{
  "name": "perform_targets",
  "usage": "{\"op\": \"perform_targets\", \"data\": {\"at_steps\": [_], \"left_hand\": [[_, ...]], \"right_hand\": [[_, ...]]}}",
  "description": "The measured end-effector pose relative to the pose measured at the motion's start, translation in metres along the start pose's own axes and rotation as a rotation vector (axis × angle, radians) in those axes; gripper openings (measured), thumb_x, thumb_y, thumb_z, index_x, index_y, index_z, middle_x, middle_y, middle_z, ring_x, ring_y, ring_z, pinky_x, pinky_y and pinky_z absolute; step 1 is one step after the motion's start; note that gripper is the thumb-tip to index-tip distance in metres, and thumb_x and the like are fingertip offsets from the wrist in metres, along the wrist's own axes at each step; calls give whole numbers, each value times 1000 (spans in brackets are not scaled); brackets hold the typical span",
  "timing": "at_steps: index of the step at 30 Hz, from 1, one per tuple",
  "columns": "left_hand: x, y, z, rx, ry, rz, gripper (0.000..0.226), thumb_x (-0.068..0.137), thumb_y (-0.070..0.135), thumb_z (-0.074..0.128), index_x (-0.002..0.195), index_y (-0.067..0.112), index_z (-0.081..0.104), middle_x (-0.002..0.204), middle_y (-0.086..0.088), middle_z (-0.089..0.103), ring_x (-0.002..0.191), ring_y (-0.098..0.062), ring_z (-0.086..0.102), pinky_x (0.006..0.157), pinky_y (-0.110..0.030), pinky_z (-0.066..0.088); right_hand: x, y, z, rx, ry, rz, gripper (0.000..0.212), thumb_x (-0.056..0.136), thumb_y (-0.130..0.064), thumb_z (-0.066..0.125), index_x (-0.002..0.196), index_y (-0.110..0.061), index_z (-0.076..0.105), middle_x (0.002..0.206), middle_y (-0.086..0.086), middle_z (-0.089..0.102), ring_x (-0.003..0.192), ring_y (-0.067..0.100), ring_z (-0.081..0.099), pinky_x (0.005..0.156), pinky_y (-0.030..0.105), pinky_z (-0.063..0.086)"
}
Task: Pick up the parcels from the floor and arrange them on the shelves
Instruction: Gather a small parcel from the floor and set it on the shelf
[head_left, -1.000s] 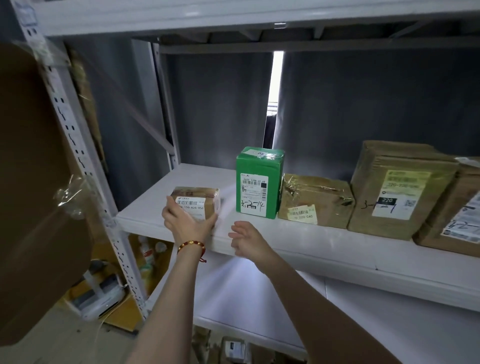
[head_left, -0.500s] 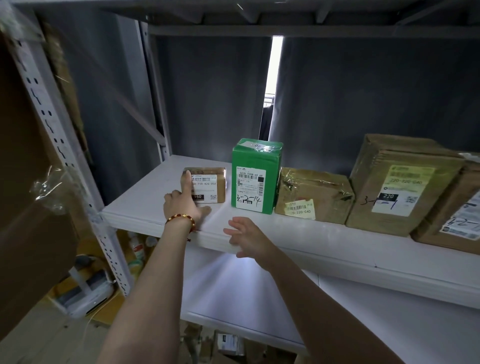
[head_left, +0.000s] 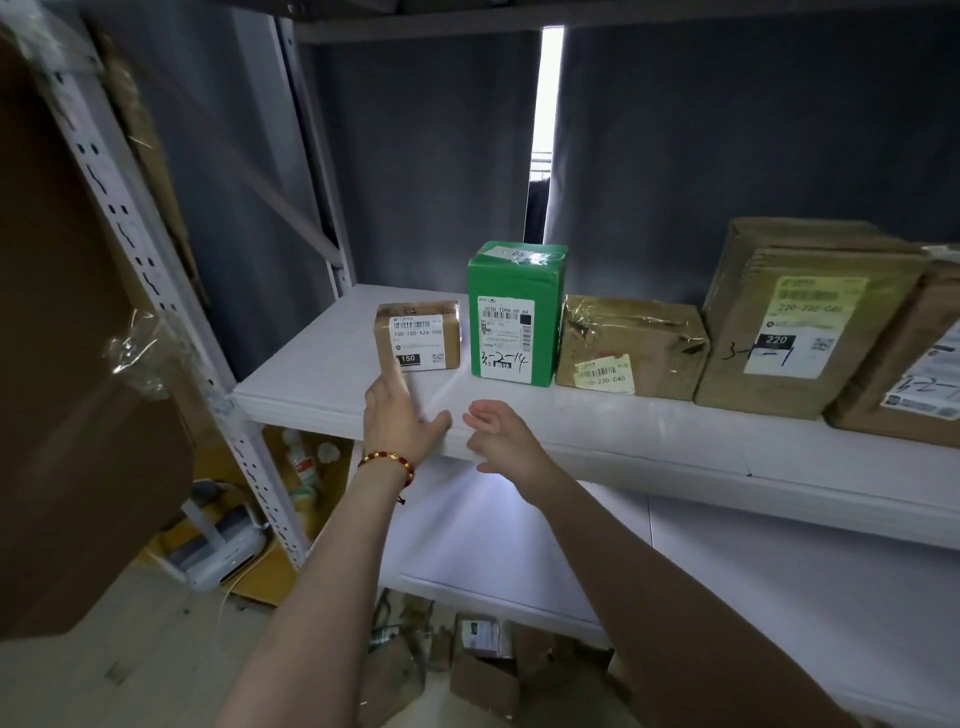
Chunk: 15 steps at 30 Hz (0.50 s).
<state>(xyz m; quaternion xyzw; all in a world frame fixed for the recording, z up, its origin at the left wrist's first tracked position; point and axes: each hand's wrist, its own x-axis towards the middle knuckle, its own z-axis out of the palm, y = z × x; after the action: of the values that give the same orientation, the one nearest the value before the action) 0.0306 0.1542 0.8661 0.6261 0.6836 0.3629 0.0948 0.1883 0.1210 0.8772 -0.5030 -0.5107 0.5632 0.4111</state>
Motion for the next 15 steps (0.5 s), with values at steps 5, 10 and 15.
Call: {"op": "perform_targets", "data": {"at_steps": [5,10,15], "left_hand": [[-30,33,7,8,-37,172,82,81,34,72,146,5,31,142,-15,42,132,-31,36,110,-42,36],[-74,60,42,66,-160,483,53,83,29,67,129,6,52,125,-12,55,114,-31,49,95,-44,46],[-124,104,86,148,-229,753,43,78,26,69,117,11,59,122,-9,58,111,-29,51,93,-39,46]], "right_hand": [[-28,27,-14,183,149,-98,23,90,4,56,106,-12,61,112,6,65,95,15,62,72,29,49],[-64,62,-59,281,365,-69,18,92,3,55,91,-12,65,85,8,72,74,26,69,63,29,50],[-120,102,-114,268,582,34,10,94,-5,59,99,-9,67,91,10,74,77,25,72,72,36,57]]}}
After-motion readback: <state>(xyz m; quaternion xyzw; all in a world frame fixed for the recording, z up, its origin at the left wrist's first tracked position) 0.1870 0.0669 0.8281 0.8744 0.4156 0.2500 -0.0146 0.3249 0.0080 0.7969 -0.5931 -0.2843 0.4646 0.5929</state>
